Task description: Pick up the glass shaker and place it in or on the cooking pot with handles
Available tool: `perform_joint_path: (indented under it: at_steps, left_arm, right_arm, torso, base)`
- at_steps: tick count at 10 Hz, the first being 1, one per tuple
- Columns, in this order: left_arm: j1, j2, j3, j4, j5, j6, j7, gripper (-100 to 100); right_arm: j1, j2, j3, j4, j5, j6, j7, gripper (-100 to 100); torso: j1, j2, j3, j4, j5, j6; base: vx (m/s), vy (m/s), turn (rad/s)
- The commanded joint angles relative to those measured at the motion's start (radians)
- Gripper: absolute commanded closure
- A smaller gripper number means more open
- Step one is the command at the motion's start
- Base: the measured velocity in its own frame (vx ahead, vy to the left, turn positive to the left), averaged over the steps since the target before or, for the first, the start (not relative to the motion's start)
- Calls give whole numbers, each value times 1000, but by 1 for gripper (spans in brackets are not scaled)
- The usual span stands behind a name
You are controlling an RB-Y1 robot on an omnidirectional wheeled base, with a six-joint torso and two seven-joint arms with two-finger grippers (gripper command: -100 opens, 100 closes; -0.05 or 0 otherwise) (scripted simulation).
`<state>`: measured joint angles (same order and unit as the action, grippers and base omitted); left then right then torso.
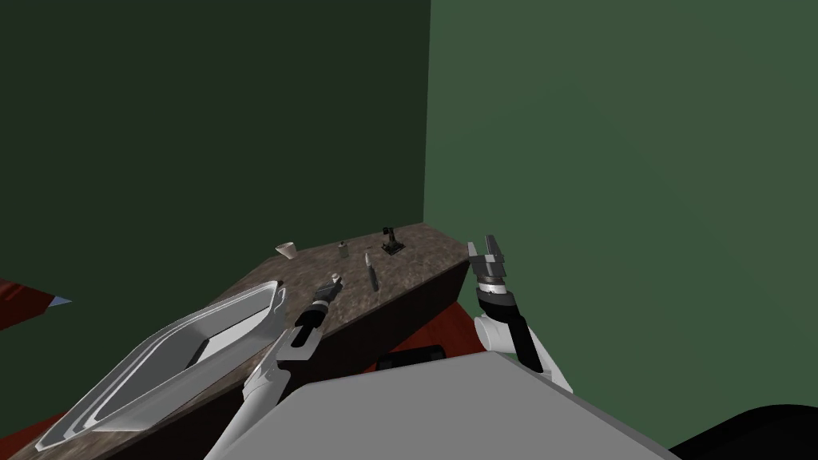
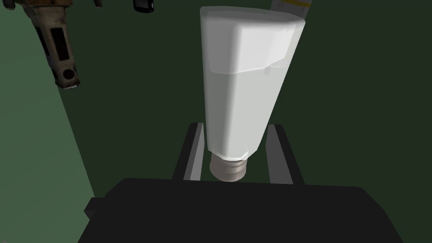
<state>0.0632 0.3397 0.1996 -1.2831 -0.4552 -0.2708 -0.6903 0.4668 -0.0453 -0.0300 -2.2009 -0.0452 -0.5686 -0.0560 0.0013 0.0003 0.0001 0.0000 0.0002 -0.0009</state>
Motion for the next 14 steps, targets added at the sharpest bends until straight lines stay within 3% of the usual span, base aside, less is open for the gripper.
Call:
perform_joint_path:
  at_steps: [1, 3, 4, 5, 8, 14]
  left_arm:
    - [-3, 16, 6, -12, -2, 14, 15, 100]
    - [-11, 41, 17, -28, -5, 35, 38, 100]
    - [-21, 73, 30, -48, -7, 61, 68, 100]
    - [-21, 73, 30, -48, -7, 61, 68, 100]
    - [-48, 154, 54, -90, -8, 121, 145, 100]
    - [-87, 311, 65, -153, 7, 209, 296, 100]
  right_arm:
    - [0, 0, 0, 0, 0, 0, 0, 0]
    - [0, 0, 0, 0, 0, 0, 0, 0]
    - [0, 0, 0, 0, 0, 0, 0, 0]
    - [-1, 0, 0, 0, 0, 0, 0, 0]
    - [0, 0, 0, 0, 0, 0, 0, 0]
    - [0, 0, 0, 0, 0, 0, 0, 0]
  torso:
    - [0, 0, 0, 0, 0, 0]
    - [-5, 9, 5, 1, -1, 1]
    - [-7, 12, 7, 2, -1, 0]
    - [-8, 13, 8, 4, -3, 1]
    - [-8, 12, 7, 3, -2, 2]
    - [3, 12, 7, 4, 0, 1]
  base:
    - [-91, -37, -90]
    - [-165, -87, -84]
    - [-196, -107, -162]
    - [-135, -83, -100]
    - [-146, -84, -178]
    - [-133, 24, -152]
